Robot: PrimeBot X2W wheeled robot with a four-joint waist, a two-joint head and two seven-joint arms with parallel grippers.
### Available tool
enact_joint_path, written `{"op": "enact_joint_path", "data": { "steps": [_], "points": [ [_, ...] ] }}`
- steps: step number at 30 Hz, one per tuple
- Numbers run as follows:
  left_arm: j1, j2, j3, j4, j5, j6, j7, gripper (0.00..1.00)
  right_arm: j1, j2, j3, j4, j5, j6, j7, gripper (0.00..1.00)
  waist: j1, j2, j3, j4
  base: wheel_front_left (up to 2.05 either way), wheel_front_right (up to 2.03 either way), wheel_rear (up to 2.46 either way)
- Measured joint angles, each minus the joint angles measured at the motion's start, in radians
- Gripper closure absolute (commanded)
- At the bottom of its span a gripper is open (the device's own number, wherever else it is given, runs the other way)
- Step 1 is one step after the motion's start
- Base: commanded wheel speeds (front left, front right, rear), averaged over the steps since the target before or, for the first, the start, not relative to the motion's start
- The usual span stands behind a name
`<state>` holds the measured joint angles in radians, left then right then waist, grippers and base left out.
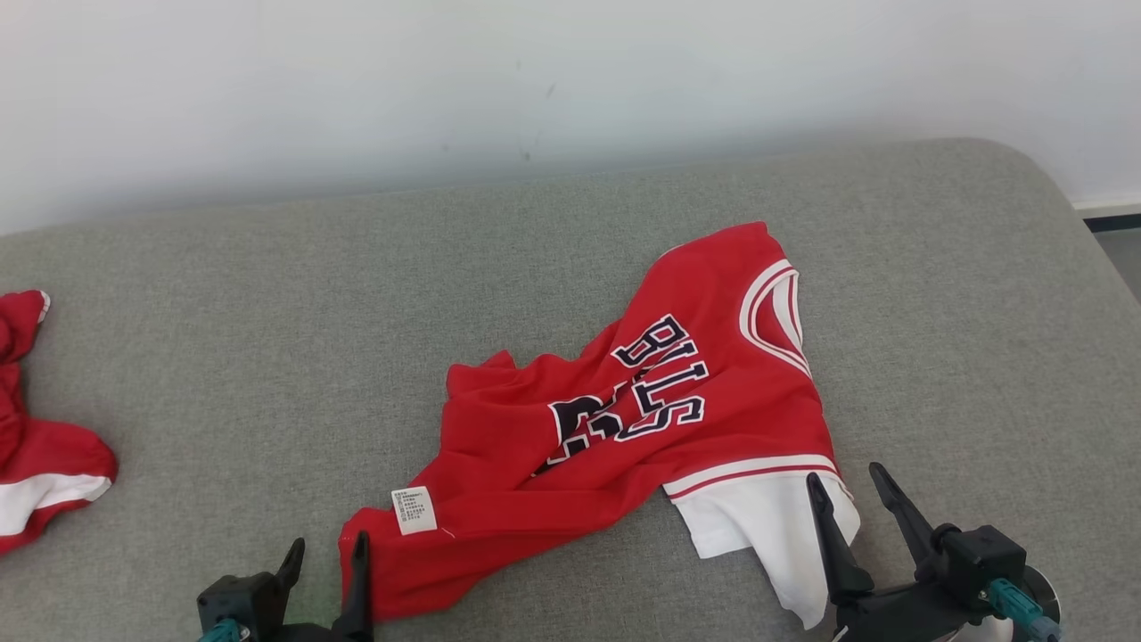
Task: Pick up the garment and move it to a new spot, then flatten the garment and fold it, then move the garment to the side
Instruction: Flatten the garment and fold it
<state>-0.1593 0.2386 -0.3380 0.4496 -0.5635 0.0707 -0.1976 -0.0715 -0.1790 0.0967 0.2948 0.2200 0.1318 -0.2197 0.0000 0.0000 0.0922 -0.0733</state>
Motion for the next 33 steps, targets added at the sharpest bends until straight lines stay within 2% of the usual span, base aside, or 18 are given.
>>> {"op": "enact_joint_path", "data": {
  "steps": [4, 8, 9, 10, 12, 18, 21, 27, 33],
  "points": [
    [0.000, -0.002, -0.004, 0.019, -0.010, -0.002, 0.018, 0.00, 0.002, 0.000, 0.002, 0.000, 0.000, 0.000, 0.003, 0.00, 0.0000, 0.0000, -0.003, -0.003, 0.00, 0.00, 0.00],
    [-0.007, -0.015, -0.012, 0.061, -0.032, -0.025, 0.032, 0.00, 0.004, -0.004, 0.005, 0.002, 0.000, 0.000, 0.007, 0.00, 0.0000, 0.0000, -0.005, -0.012, 0.00, 0.00, 0.00],
    [-0.011, -0.017, -0.017, 0.070, -0.033, -0.032, 0.032, 0.18, 0.004, -0.006, 0.006, 0.002, 0.000, 0.000, 0.008, 0.00, 0.0000, 0.0000, -0.006, -0.014, 0.00, 0.00, 0.00],
    [-0.014, -0.022, -0.017, 0.079, -0.035, -0.036, 0.031, 0.55, 0.004, -0.008, 0.006, 0.003, 0.000, 0.000, 0.008, 0.00, 0.0000, 0.0000, -0.006, -0.016, 0.00, 0.00, 0.00],
    [-0.025, -0.030, -0.021, 0.094, -0.038, -0.044, 0.024, 1.00, 0.005, -0.012, 0.004, 0.002, 0.000, 0.000, 0.008, 0.00, 0.0001, 0.0000, -0.007, -0.019, 0.00, 0.00, 0.00],
    [-0.040, -0.030, -0.021, 0.113, -0.024, -0.044, -0.018, 1.00, 0.018, -0.014, -0.007, -0.003, 0.000, 0.000, 0.009, 0.00, 0.0000, 0.0000, -0.017, -0.018, 0.00, 0.00, 0.00],
    [-0.063, -0.004, -0.002, 0.095, 0.011, -0.023, -0.046, 1.00, 0.026, -0.016, -0.016, -0.004, -0.001, 0.000, 0.009, 0.00, 0.0000, 0.0000, -0.024, -0.008, 0.00, 0.00, 0.00],
    [-0.084, 0.034, 0.053, -0.051, 0.068, 0.010, -0.062, 1.00, 0.041, -0.007, -0.015, -0.008, -0.011, 0.000, 0.010, 0.00, 0.0000, 0.0000, -0.041, 0.023, 0.00, 0.00, 0.00],
    [0.023, 0.019, 0.058, -0.159, 0.085, 0.026, -0.065, 1.00, 0.056, 0.000, -0.013, -0.003, -0.009, 0.000, 0.017, 0.00, 0.0000, 0.0000, -0.054, 0.053, 0.00, 0.00, 0.00]
  ]
}}
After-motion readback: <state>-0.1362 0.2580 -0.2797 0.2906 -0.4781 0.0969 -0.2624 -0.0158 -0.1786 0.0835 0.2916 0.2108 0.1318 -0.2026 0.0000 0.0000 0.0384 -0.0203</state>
